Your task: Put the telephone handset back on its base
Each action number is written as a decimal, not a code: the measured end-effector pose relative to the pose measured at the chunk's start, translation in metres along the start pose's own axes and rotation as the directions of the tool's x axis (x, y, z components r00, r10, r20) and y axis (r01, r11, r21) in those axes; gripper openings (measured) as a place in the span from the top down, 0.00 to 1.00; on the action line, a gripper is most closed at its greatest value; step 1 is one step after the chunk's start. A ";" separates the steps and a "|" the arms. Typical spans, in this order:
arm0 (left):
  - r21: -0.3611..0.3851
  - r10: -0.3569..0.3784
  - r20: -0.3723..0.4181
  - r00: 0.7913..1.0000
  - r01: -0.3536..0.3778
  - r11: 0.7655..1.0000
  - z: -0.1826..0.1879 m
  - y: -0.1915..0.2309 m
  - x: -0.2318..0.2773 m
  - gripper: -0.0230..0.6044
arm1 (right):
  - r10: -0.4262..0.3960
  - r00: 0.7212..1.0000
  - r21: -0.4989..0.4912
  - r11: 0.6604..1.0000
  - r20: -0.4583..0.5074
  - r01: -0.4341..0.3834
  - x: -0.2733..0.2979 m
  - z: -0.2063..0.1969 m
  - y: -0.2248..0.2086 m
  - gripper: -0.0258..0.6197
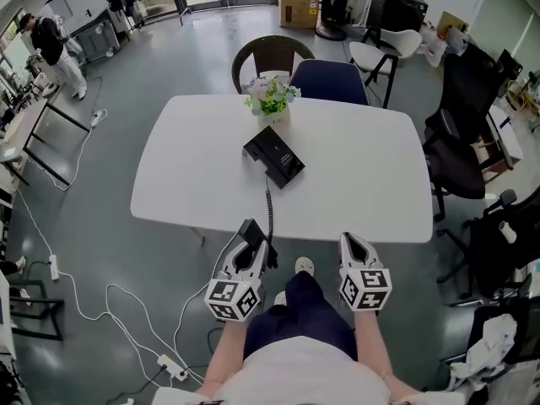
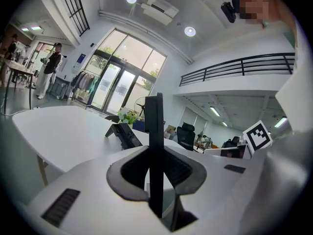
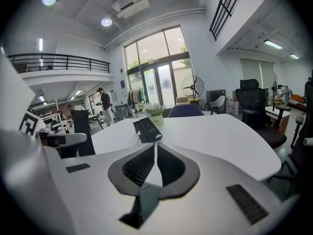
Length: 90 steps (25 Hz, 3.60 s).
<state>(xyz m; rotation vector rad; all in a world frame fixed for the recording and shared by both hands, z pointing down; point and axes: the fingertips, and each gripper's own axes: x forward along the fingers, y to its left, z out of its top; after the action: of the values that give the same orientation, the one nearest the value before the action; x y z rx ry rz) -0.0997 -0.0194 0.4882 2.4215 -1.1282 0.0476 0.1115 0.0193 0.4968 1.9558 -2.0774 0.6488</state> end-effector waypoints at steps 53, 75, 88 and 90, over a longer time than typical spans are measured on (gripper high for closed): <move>-0.078 0.161 0.072 0.984 -0.156 0.985 0.030 0.034 0.142 0.83 | 0.265 0.963 -0.049 0.962 -0.054 -0.267 0.177 0.057 -0.058 0.90; -0.333 -0.112 0.053 0.992 0.123 0.935 0.045 0.086 0.199 0.83 | 0.232 0.964 -0.034 0.971 -0.127 -0.238 0.199 0.044 -0.055 0.90; -0.403 -0.137 0.020 0.990 0.134 0.905 0.037 0.111 0.230 0.83 | 0.206 0.960 -0.033 0.976 -0.188 -0.216 0.212 0.035 -0.060 0.90; -0.414 -0.144 0.023 0.989 0.140 0.899 0.035 0.113 0.232 0.83 | 0.204 0.959 -0.033 0.976 -0.195 -0.214 0.213 0.032 -0.060 0.90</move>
<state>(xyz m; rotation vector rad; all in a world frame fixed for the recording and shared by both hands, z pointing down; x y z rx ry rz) -0.0345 -0.2627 0.5531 2.1069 -0.8501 -0.2096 0.1552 -0.1860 0.5731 1.5890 -2.1730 0.7791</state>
